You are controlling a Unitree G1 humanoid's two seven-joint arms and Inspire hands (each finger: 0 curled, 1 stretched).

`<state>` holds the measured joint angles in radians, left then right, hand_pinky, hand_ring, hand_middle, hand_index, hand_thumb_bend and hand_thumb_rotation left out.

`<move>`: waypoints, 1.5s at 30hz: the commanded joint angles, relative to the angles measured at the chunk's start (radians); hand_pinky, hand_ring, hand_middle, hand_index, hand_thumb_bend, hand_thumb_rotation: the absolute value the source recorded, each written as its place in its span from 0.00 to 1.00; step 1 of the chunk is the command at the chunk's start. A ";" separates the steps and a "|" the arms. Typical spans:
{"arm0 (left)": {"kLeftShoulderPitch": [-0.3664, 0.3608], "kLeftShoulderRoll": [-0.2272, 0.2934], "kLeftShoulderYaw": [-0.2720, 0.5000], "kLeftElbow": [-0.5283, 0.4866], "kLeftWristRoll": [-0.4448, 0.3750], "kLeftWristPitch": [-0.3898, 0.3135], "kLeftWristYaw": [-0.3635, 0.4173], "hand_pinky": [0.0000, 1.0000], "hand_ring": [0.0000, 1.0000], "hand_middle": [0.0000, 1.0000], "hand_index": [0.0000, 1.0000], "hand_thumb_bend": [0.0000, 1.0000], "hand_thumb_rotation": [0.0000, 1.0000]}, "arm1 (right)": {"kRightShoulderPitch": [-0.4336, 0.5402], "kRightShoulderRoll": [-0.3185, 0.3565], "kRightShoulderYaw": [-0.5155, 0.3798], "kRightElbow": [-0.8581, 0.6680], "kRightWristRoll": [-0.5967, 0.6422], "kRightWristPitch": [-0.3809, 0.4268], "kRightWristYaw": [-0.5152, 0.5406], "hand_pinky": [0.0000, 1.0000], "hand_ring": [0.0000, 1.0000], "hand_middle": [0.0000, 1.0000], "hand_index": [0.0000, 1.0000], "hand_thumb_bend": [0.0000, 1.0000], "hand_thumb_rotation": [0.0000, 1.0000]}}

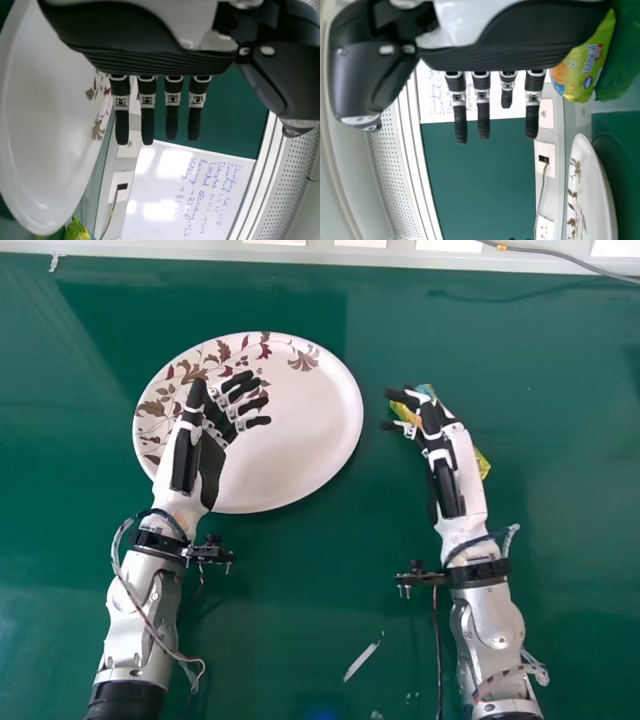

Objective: Pick up biscuit and place it in the plate

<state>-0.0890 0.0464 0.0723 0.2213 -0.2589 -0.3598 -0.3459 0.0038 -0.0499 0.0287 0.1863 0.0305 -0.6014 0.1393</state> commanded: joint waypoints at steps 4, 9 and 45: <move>-0.006 -0.012 0.008 -0.024 -0.010 0.002 0.016 0.66 0.76 0.83 0.80 0.91 0.81 | -0.003 -0.011 -0.004 -0.060 0.017 0.051 0.016 0.62 0.81 0.79 0.72 0.81 0.79; 0.006 -0.021 0.004 -0.064 -0.012 0.016 0.026 0.66 0.76 0.83 0.80 0.90 0.81 | -0.006 -0.024 -0.009 -0.105 0.018 0.081 0.021 0.62 0.81 0.79 0.71 0.81 0.78; 0.004 0.001 0.006 -0.213 0.003 0.166 0.089 0.69 0.79 0.84 0.80 0.94 0.78 | 0.001 -0.025 -0.008 -0.281 0.120 0.270 0.079 0.60 0.78 0.77 0.68 0.85 0.77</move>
<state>-0.0716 0.0447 0.0724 0.0031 -0.2555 -0.2001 -0.2606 0.0136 -0.0743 0.0267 -0.0720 0.1354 -0.3447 0.2121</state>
